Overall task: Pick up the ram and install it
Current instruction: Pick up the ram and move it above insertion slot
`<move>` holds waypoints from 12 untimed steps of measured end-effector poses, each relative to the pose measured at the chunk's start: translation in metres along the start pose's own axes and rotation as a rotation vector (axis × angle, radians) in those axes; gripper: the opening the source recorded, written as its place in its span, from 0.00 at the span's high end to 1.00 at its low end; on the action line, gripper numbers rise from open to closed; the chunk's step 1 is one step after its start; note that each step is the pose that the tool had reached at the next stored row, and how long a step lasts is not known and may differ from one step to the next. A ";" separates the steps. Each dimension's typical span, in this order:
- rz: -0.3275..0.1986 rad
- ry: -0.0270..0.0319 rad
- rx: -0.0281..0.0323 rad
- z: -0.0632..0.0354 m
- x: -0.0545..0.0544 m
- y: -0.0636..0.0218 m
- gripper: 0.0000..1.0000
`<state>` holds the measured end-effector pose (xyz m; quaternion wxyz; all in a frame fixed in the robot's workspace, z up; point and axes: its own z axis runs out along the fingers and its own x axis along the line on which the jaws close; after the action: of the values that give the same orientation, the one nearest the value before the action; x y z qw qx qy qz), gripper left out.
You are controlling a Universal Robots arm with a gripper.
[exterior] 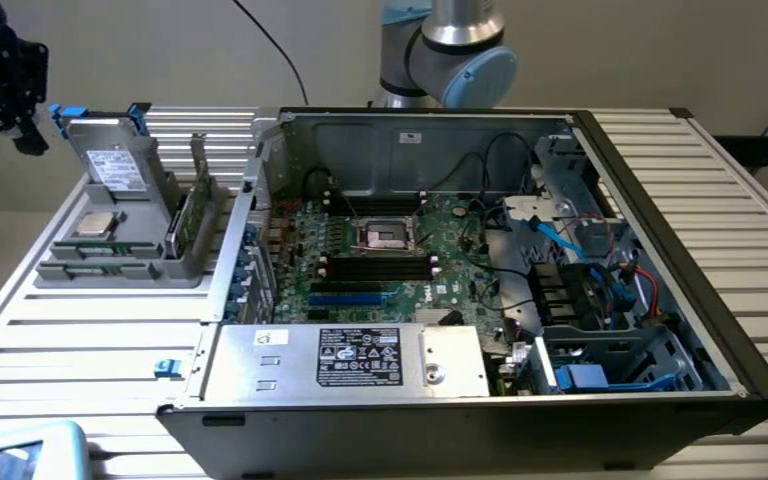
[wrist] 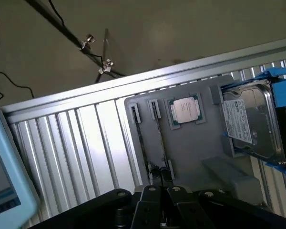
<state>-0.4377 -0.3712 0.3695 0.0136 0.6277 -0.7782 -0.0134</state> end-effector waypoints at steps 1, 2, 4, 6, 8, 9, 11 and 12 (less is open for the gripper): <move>-0.018 0.0030 0.0006 0.0001 0.000 0.0000 0.89; -0.036 0.0056 0.0014 0.0001 0.000 0.0000 0.89; -0.069 0.0100 0.0038 0.0001 0.000 0.0000 0.89; -0.092 0.0118 0.0080 0.0001 0.000 0.0000 0.89; -0.104 0.0125 0.0111 0.0001 0.000 -0.0001 0.89; -0.104 0.0125 0.0117 0.0001 0.000 0.0001 0.89; -0.104 0.0125 0.0118 0.0001 0.000 0.0001 0.89; -0.104 0.0124 0.0120 0.0002 0.000 0.0001 0.89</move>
<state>-0.4378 -0.3712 0.3694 0.0140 0.6674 -0.7446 -0.0055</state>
